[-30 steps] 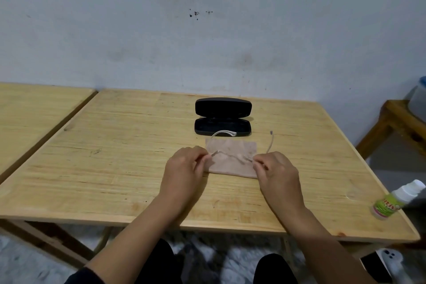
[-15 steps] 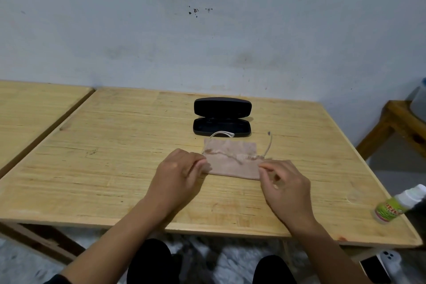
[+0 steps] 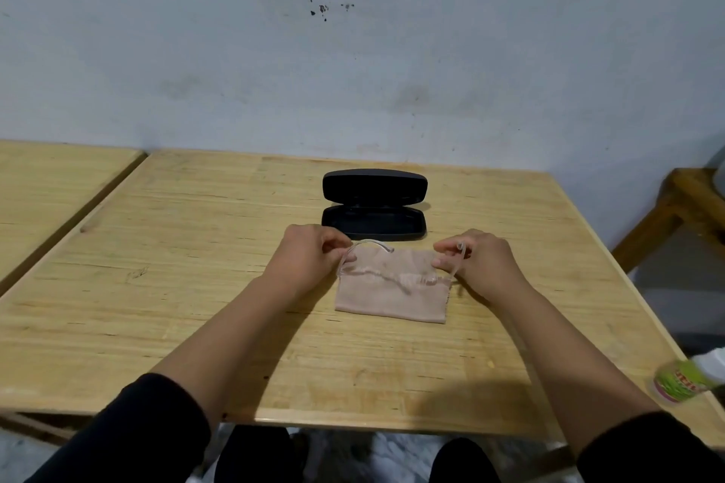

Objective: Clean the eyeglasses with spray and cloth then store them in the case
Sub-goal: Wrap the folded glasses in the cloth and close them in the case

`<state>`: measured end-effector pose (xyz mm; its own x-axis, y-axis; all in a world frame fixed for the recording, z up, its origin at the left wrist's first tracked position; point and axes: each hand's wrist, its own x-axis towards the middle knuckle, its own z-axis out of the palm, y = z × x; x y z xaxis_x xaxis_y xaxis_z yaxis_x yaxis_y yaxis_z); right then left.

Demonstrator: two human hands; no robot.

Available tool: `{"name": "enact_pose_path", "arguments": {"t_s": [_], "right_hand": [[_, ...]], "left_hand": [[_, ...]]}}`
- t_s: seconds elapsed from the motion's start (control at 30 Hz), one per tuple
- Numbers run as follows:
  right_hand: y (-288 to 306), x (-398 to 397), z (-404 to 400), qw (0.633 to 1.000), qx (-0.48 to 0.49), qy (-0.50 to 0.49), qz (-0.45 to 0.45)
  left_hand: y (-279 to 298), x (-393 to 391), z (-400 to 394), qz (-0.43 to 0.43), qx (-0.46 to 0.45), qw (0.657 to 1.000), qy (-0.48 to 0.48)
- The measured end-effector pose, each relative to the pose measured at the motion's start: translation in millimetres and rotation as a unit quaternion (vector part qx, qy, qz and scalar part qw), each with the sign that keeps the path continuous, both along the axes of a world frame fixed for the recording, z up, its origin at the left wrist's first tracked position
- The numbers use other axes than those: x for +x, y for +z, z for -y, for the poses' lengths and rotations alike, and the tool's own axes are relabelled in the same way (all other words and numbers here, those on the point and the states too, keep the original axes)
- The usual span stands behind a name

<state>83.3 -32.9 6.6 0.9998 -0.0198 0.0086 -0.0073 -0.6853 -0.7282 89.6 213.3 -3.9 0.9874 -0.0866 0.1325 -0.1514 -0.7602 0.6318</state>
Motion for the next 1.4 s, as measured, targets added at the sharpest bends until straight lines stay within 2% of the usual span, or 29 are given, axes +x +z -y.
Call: {"name": "enact_pose_path", "arguments": {"t_s": [0.2,0.3,0.43,0.53,0.67,0.87,1.03,1.17,1.4], "right_hand": [[-5.7,4.8,1.0,0.999,-0.024,0.029,0.020],[-4.1,2.8,4.8,0.997,0.077,0.020,-0.013],[-3.1,-2.5,10.1,0.969,0.234,0.049,-0.061],[-2.4,-6.7,12.7,0.952,0.284,0.079,-0.077],[-0.7,-10.5,11.6,0.951,0.268,0.111,-0.101],[-1.2,-17.6,6.7,0.962,0.247,0.089,-0.077],[-4.7,-28.6,6.7,0.971,0.232,-0.056,0.014],[-5.2,-55.6,5.6,0.968,0.200,-0.143,0.040],[-8.2,-87.2,-12.8,0.987,0.098,-0.095,0.087]], "left_hand": [[-5.2,5.8,0.7,-0.004,-0.021,0.999,-0.028],[-3.6,3.6,-1.8,-0.026,-0.103,0.994,-0.035],[-0.9,-0.6,-8.0,-0.060,-0.196,0.976,-0.078],[0.0,-5.6,-10.0,-0.075,-0.225,0.964,-0.118],[-2.2,-9.3,-12.7,-0.053,-0.166,0.973,-0.153],[-5.0,-18.7,-9.4,-0.018,-0.128,0.985,-0.116],[-7.1,-32.1,-12.1,0.036,-0.141,0.989,-0.027],[-7.8,-55.7,-11.8,0.081,-0.103,0.991,0.041],[-12.2,-74.5,7.1,0.172,0.036,0.984,-0.036]]}}
